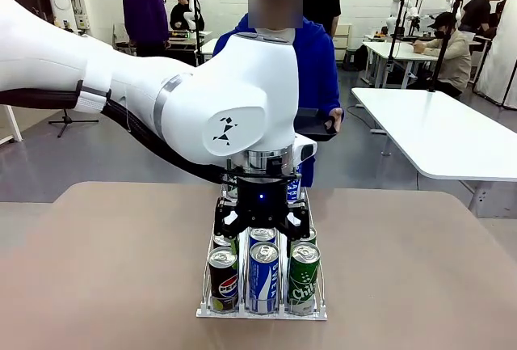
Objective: Retrieve and hand over the desired beverage to the person.
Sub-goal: Pick up a can of the same type that the person held from the Automatic Can Dispenser.
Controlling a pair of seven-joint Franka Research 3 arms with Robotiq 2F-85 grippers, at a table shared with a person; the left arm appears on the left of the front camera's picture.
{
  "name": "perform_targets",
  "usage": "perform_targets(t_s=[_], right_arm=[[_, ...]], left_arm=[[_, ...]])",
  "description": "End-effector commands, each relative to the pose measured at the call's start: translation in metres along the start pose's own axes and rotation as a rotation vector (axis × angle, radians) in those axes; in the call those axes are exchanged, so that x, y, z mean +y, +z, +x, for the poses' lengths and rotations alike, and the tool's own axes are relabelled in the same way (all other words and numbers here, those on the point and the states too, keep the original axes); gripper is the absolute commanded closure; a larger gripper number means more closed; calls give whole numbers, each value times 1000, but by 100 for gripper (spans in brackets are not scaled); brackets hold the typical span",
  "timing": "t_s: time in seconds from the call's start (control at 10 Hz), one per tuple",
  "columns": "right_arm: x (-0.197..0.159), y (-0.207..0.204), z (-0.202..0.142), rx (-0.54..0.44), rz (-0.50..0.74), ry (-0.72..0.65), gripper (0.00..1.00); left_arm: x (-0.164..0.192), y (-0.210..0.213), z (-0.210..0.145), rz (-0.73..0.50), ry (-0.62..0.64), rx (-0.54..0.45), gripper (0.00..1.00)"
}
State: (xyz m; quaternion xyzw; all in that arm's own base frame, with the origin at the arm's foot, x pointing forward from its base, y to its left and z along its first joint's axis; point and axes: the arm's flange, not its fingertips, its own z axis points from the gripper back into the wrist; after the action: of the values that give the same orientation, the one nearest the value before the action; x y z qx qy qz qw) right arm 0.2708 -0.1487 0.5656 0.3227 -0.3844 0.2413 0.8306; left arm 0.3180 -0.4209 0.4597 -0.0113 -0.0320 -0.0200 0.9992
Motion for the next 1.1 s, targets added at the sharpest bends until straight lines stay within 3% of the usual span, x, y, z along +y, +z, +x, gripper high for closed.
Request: perform_targets(t_s=[0.0,1.0], right_arm=[[-3,1,3,-24,23,12,0],[-3,1,3,-24,23,12,0]], left_arm=[[-4,-2,7,-2,-32,-50,0],[-2,-29,17,15,-32,-22,0]])
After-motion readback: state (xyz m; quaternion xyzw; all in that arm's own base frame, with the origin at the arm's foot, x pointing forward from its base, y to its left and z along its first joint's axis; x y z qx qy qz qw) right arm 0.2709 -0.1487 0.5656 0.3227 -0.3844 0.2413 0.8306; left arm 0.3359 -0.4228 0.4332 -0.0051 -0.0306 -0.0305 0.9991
